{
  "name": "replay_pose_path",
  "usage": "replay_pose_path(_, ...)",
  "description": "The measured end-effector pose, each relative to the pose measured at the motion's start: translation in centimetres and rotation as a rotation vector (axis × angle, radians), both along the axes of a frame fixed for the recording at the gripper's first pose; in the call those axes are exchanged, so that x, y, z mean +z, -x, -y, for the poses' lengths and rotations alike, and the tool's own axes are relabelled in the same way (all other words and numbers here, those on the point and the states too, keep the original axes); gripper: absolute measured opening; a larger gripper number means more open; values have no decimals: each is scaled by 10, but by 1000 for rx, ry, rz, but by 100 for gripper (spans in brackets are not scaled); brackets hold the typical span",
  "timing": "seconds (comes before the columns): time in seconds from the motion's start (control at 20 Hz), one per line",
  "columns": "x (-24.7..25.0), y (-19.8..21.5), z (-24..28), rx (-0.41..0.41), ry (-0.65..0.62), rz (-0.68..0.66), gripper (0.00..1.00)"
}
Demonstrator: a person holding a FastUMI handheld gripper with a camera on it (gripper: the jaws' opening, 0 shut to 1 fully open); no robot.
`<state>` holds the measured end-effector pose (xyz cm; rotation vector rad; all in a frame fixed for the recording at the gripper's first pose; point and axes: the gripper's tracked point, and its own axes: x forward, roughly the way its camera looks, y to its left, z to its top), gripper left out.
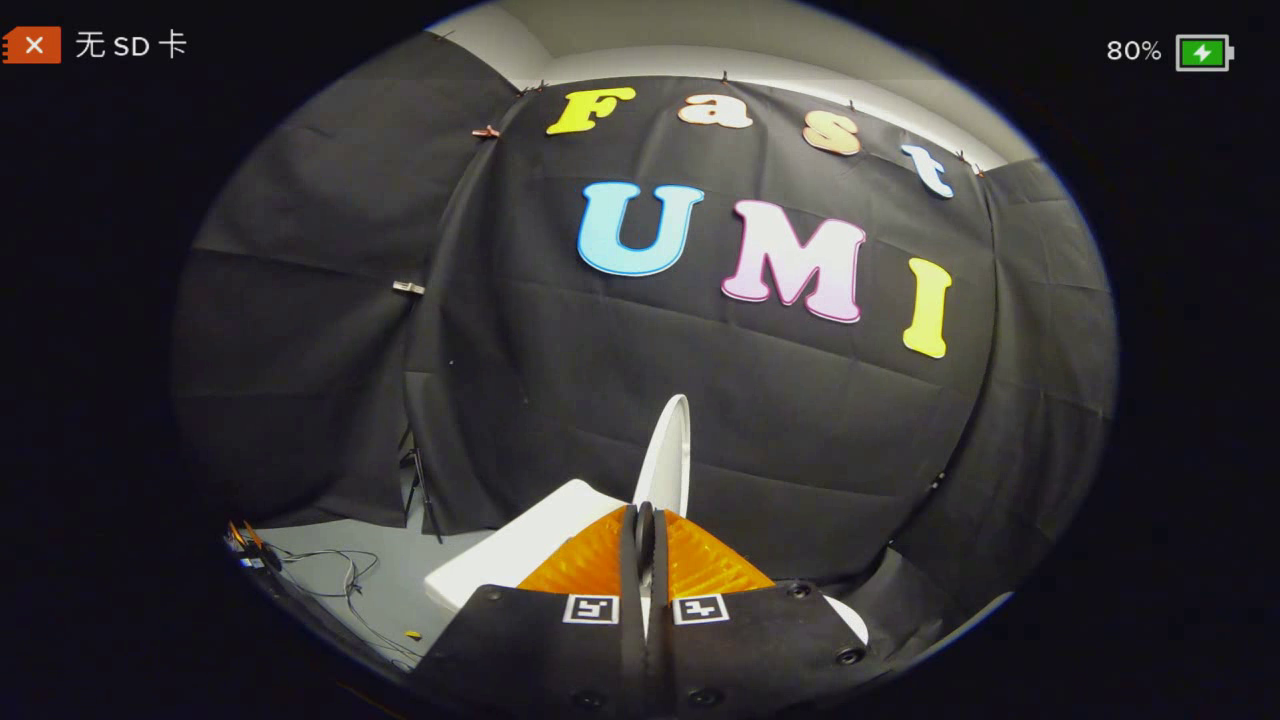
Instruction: Open the toilet lid.
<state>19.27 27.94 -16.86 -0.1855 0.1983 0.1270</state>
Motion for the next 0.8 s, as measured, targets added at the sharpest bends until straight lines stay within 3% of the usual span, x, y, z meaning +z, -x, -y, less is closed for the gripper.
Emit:
replay_pose_path(0.5, -8, 0, -36, 64, 65, 3, 5)
replay_pose_path(0.8, -3, 2, -22, 32, 104, 33, 10)
